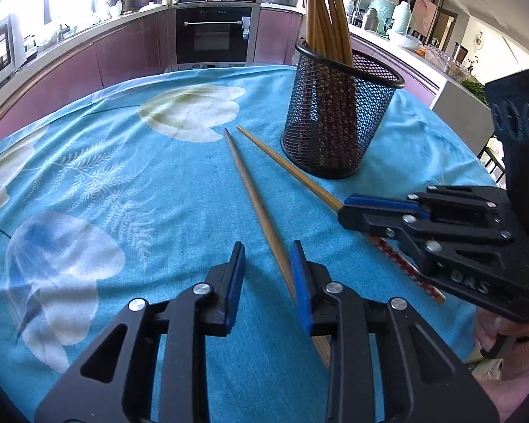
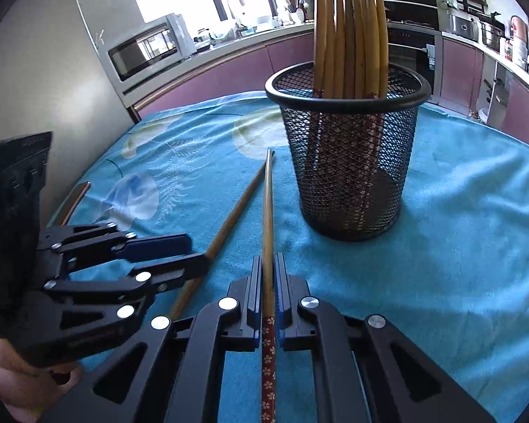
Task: Organize utensils
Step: 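Close the right tool on a red-patterned chopstick while the left tool grasps the other, then lift both held chopsticks upright and carry them above the mesh cup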
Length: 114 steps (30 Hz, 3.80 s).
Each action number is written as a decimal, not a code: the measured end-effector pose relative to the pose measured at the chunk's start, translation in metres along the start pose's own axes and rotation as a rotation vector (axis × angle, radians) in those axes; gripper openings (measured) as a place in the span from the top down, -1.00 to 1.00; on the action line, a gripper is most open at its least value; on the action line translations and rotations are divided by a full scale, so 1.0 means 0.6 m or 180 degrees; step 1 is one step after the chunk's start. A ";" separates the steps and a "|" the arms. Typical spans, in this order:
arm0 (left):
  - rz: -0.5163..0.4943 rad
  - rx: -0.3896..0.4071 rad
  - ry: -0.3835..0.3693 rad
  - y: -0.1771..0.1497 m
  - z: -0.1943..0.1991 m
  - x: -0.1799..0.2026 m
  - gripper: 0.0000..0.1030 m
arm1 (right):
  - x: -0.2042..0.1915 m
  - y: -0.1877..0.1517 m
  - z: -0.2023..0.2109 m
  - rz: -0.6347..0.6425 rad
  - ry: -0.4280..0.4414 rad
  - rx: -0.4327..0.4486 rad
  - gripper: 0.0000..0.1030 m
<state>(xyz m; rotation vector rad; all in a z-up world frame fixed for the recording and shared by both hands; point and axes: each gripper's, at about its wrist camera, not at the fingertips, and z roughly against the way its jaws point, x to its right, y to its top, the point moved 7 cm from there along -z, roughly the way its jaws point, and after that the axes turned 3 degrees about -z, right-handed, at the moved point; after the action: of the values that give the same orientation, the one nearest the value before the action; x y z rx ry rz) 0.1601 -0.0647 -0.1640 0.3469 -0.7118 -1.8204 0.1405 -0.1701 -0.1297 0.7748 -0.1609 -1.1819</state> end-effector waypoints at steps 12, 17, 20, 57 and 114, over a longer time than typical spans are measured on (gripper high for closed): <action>0.0034 -0.0067 -0.0095 0.022 -0.025 0.000 0.76 | -0.007 0.006 -0.026 0.0145 -0.0020 -0.0143 0.88; 0.0042 -0.0063 -0.0080 0.023 -0.028 0.002 0.77 | -0.010 0.015 -0.039 0.0232 -0.0089 -0.0168 0.87; 0.0035 -0.0063 -0.0065 0.024 -0.029 0.004 0.77 | -0.010 0.020 -0.044 0.0245 -0.0116 -0.0154 0.87; -0.0002 -0.0062 0.0008 0.005 -0.018 -0.001 0.75 | -0.027 0.012 0.040 0.0085 0.0272 0.0202 0.88; 0.0088 0.0508 -0.0302 0.055 0.114 0.024 0.85 | -0.030 0.032 0.098 0.0076 0.0497 0.0499 0.85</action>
<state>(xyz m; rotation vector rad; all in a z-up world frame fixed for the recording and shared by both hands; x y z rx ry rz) 0.1420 -0.0648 -0.0885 0.3551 -0.9267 -1.7675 0.1187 -0.1782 -0.0696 0.9968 -0.1339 -1.0903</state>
